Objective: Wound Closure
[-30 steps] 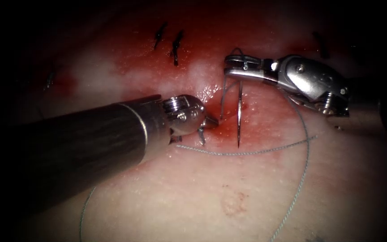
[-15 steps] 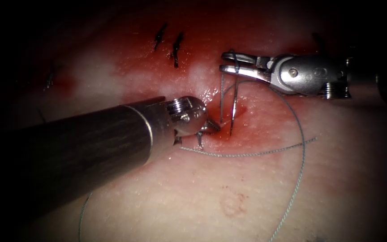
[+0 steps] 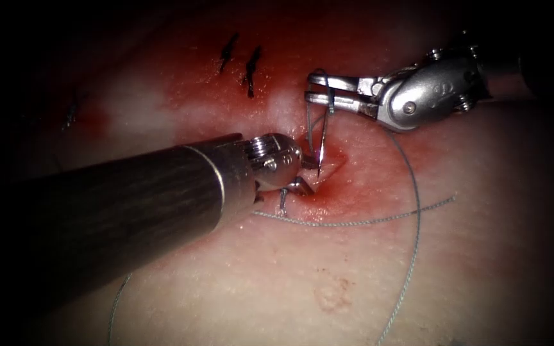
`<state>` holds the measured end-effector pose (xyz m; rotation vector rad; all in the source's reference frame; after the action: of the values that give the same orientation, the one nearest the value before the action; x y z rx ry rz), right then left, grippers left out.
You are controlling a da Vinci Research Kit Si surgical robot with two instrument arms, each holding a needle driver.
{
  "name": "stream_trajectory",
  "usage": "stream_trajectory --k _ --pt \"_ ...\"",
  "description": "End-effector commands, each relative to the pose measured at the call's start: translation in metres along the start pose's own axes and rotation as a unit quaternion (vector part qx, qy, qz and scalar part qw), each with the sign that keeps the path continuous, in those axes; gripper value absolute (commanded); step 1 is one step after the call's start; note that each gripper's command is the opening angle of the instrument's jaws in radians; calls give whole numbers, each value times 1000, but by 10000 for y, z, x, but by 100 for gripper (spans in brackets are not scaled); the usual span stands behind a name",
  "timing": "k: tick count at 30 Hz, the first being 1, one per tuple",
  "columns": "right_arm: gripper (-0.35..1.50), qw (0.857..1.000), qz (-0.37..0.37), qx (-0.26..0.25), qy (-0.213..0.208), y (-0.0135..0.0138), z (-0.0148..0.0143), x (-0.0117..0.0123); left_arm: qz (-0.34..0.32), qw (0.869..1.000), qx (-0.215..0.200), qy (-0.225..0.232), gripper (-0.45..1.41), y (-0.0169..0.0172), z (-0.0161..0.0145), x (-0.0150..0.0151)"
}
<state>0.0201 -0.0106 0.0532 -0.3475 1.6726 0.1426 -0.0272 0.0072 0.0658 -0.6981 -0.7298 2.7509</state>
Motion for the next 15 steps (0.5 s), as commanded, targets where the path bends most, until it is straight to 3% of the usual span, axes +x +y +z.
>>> stream_trajectory --k 1,7,15 --pt "-35 1000 -4 -1 7 -3 7 -4 0 1000 0 0 83 -3 6 3" --pt "-35 999 -19 15 27 -19 2 -4 -4 1000 -2 1 86 -2 3 1" --pt "-35 999 -32 35 24 -28 -3 -2 -7 1000 -5 0 89 -3 -1 2"
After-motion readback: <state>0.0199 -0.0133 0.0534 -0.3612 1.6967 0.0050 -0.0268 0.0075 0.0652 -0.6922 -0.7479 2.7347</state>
